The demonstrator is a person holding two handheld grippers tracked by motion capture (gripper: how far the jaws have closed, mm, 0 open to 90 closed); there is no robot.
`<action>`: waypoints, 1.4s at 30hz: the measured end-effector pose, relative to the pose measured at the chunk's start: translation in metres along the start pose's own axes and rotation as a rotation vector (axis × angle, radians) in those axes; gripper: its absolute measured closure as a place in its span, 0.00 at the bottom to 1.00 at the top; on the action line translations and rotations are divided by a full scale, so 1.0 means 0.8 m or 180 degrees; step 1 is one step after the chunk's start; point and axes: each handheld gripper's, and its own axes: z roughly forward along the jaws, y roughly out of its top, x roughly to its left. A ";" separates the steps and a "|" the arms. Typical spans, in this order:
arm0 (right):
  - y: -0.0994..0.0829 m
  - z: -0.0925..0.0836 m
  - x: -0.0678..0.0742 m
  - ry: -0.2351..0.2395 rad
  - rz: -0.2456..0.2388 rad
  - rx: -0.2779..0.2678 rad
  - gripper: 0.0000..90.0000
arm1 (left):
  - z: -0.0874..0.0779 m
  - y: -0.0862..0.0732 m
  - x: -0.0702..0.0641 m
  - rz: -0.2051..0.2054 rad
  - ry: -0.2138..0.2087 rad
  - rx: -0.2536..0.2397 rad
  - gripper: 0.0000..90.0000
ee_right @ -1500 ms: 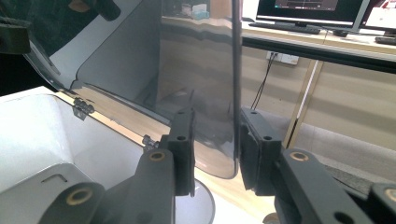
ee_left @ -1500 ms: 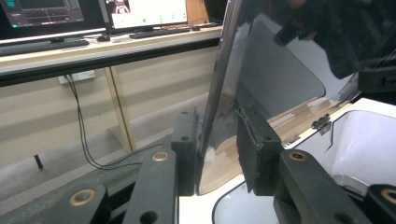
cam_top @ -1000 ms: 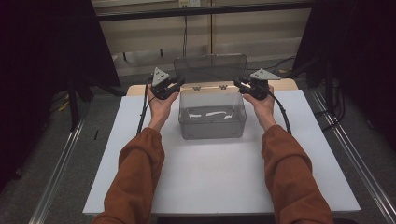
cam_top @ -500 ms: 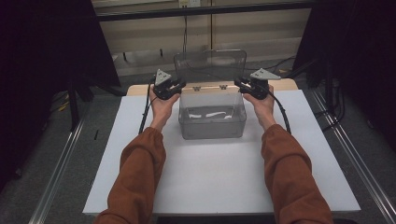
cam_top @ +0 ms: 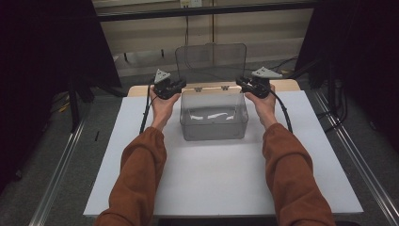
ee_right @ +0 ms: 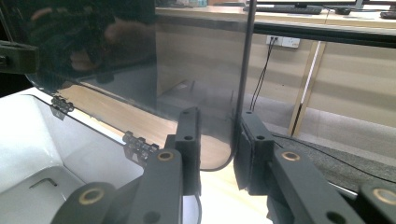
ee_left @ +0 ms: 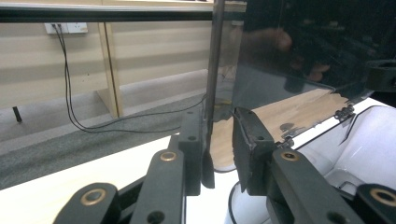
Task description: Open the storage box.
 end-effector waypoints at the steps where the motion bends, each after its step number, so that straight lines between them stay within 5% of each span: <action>1: 0.000 0.000 0.000 -0.0012 -0.0001 0.0013 0.81 | 0.000 0.000 0.000 -0.0020 0.0005 0.0005 0.81; 9: 0.002 0.002 -0.001 -0.0010 0.0037 0.0029 0.81 | 0.005 0.002 0.000 0.0061 0.0031 0.0137 0.79; 23: 0.005 0.006 -0.007 0.0057 0.0204 0.0109 0.82 | 0.012 0.002 0.010 -0.0143 -0.0090 0.0350 0.80; 42: 0.013 0.013 -0.011 0.0032 0.0533 0.0294 0.80 | 0.019 0.012 0.009 -0.0346 -0.0020 0.0557 0.76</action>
